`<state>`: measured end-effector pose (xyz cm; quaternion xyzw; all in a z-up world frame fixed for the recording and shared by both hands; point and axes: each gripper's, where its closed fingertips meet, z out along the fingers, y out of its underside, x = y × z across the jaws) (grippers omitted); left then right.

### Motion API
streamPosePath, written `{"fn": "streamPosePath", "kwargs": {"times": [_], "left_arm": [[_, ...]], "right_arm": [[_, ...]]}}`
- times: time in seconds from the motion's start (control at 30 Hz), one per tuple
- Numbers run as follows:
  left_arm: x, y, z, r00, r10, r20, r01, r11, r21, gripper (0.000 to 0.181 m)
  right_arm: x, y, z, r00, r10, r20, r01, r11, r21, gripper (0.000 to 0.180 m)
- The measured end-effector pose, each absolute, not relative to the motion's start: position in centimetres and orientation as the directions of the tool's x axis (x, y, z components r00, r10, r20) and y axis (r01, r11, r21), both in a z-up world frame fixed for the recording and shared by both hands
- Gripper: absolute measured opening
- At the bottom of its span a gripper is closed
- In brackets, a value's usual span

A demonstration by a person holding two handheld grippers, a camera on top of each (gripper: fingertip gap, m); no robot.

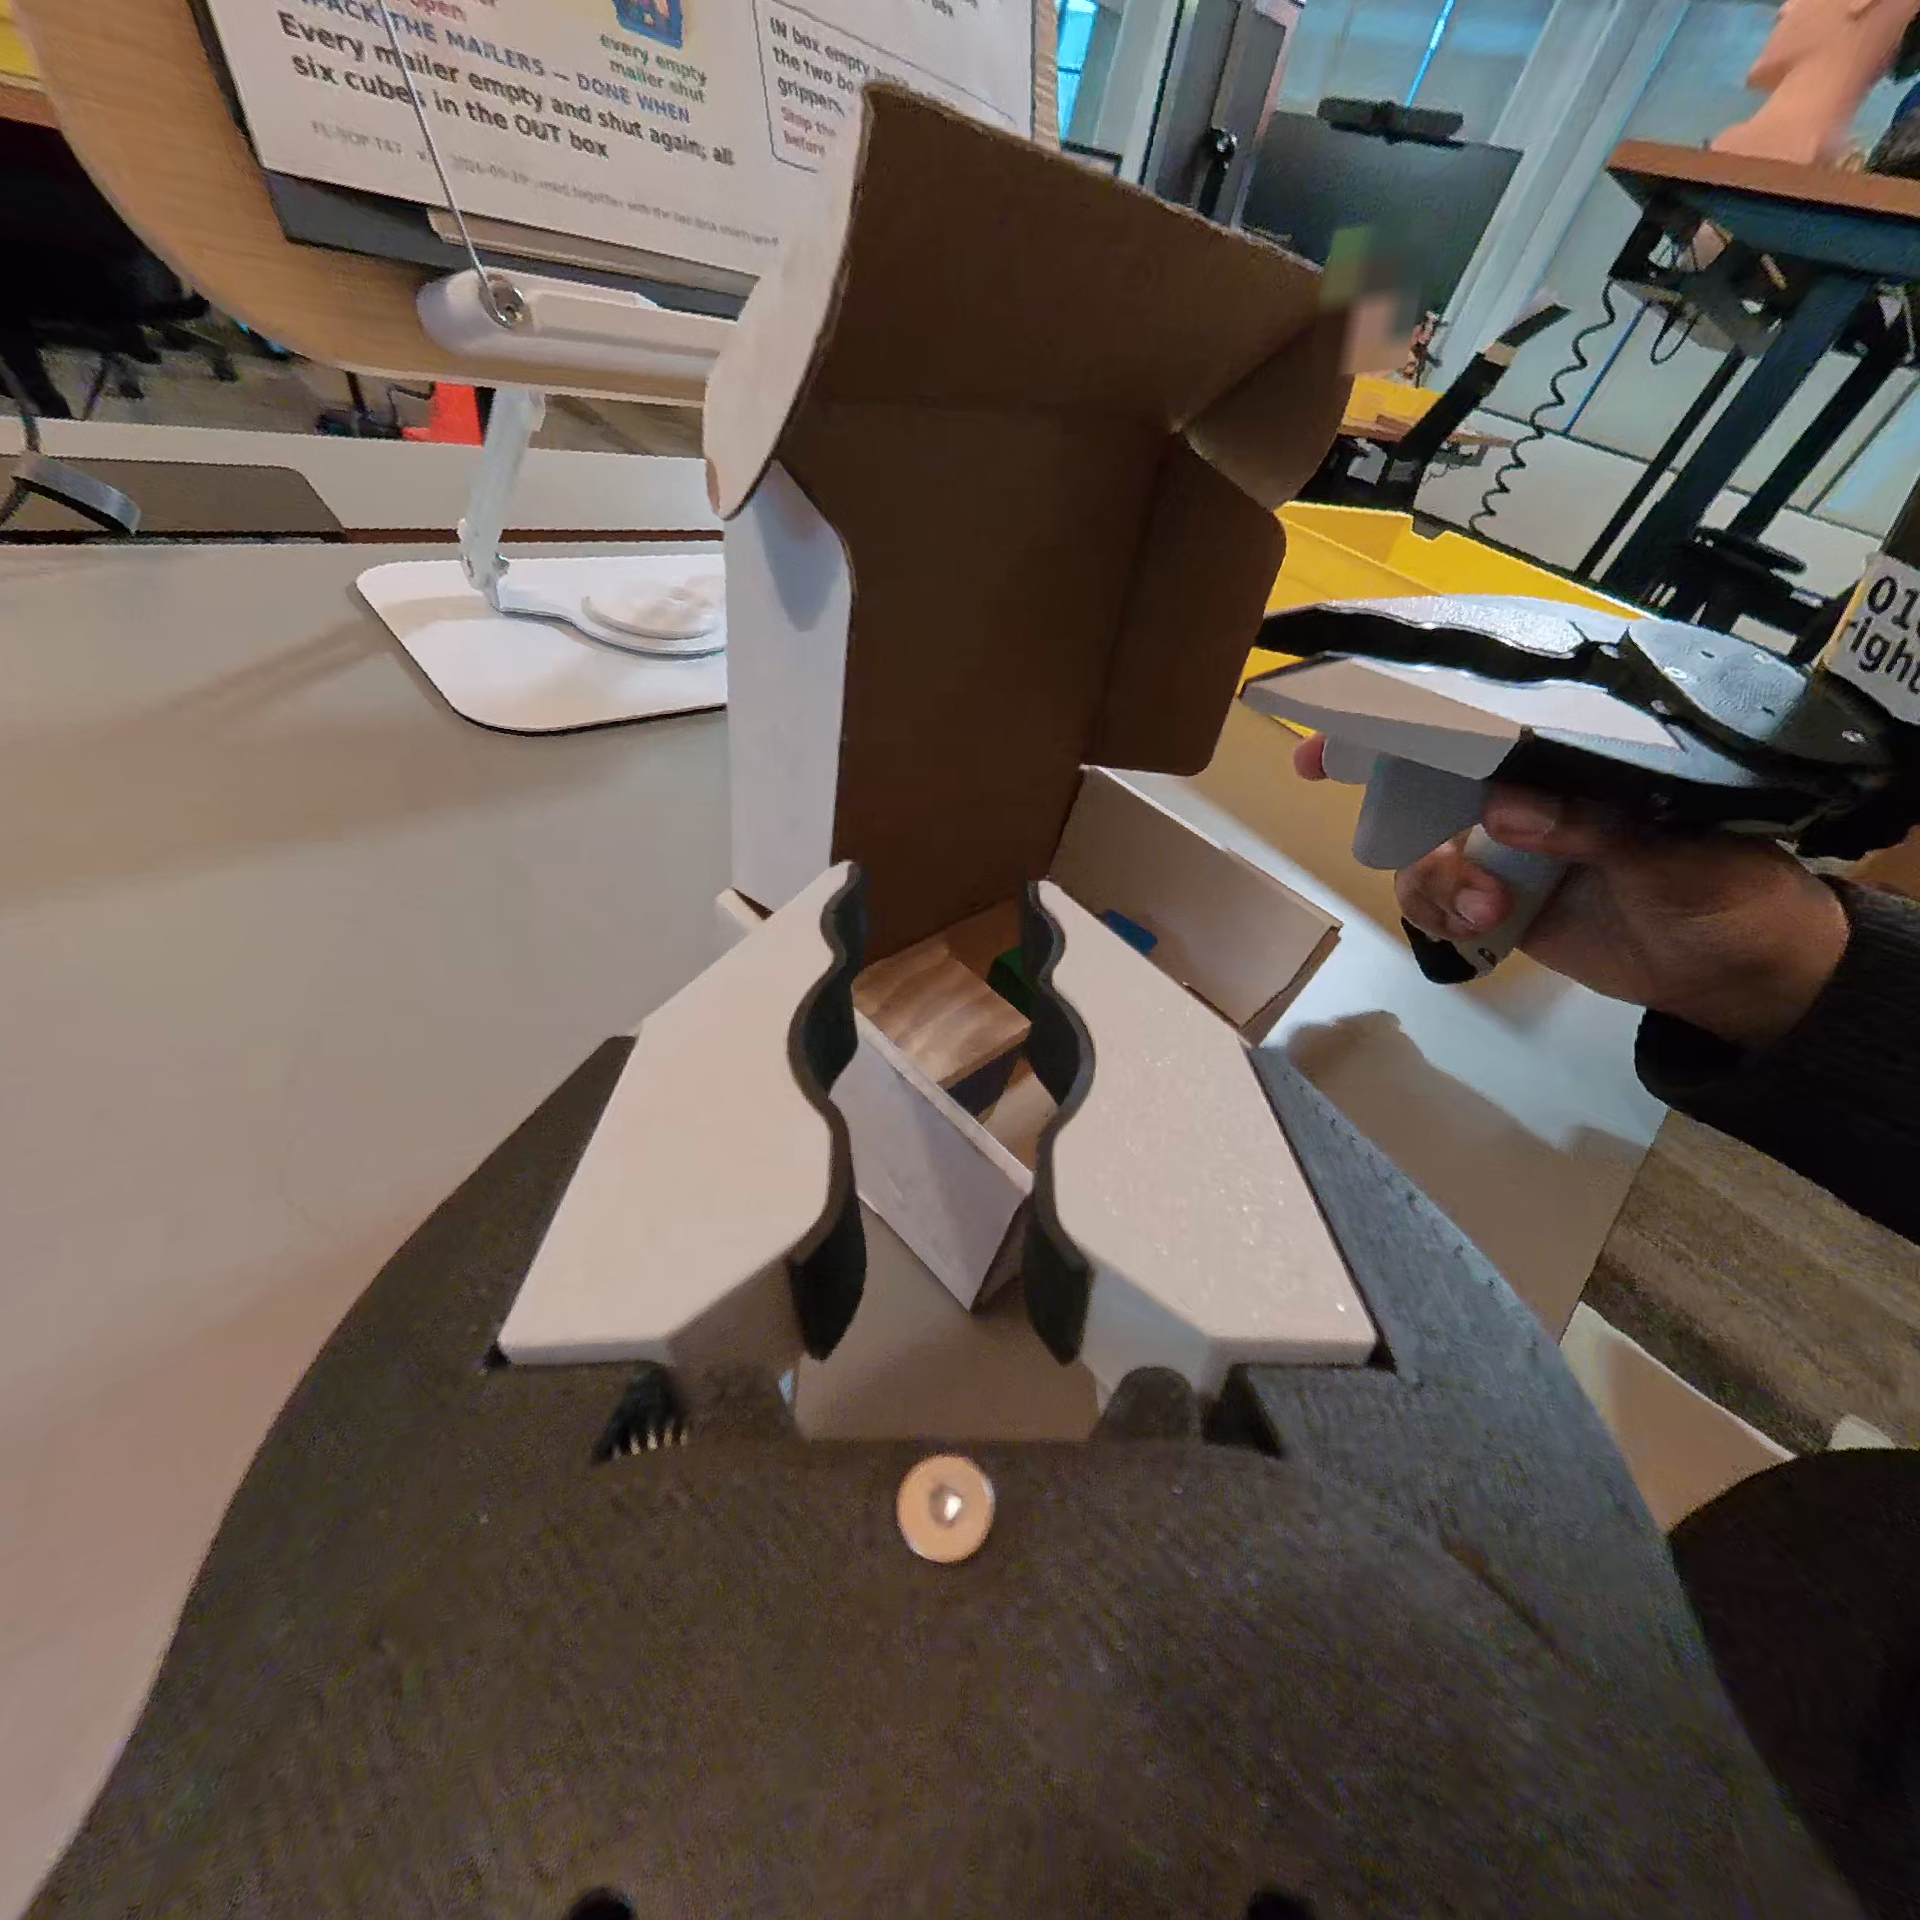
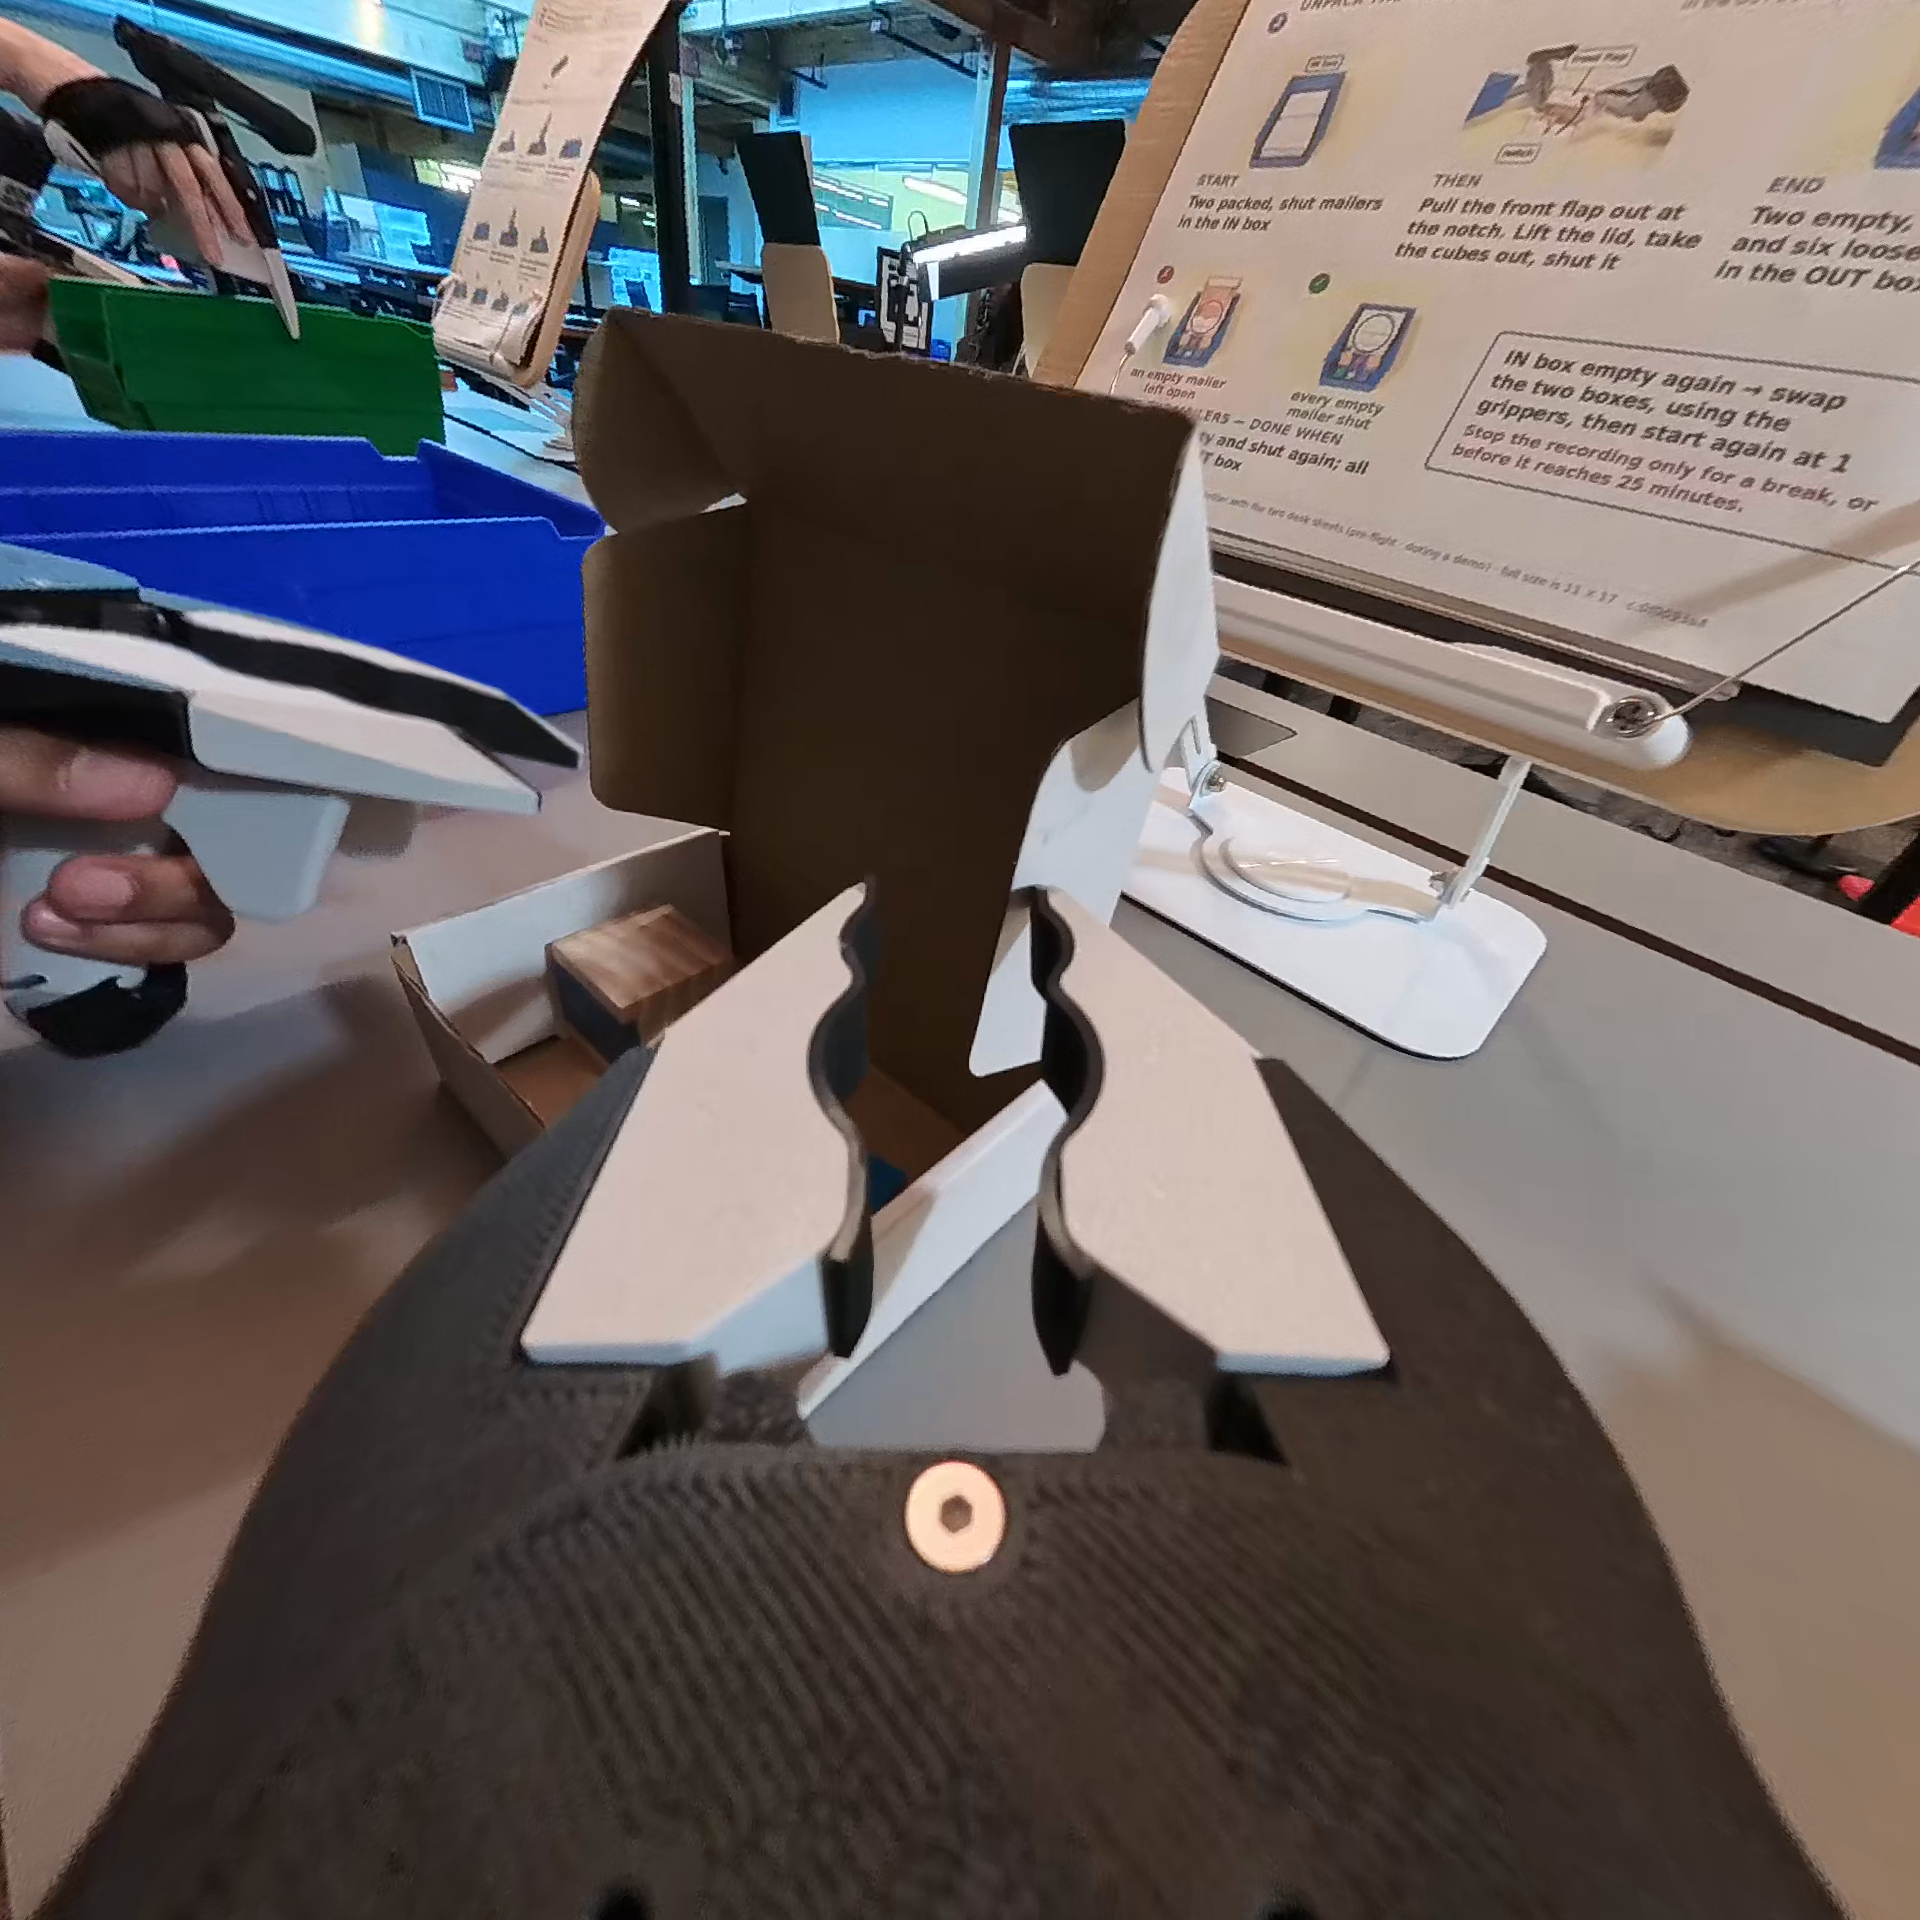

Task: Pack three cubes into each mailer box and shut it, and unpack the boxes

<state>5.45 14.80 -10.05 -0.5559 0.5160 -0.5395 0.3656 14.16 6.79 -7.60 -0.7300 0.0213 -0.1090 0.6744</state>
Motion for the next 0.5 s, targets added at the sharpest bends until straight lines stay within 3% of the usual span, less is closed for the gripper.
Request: {"fn": "streamPosePath", "kwargs": {"times": [0.5], "left_arm": [[5.71,14.19,-10.53,-0.116,-0.978,0.172,-0.195,-0.148,-0.97,0.024]], "right_arm": [[14.35,6.64,-7.31,0.978,-0.185,0.096,0.085,-0.068,-0.994,0.025]]}}
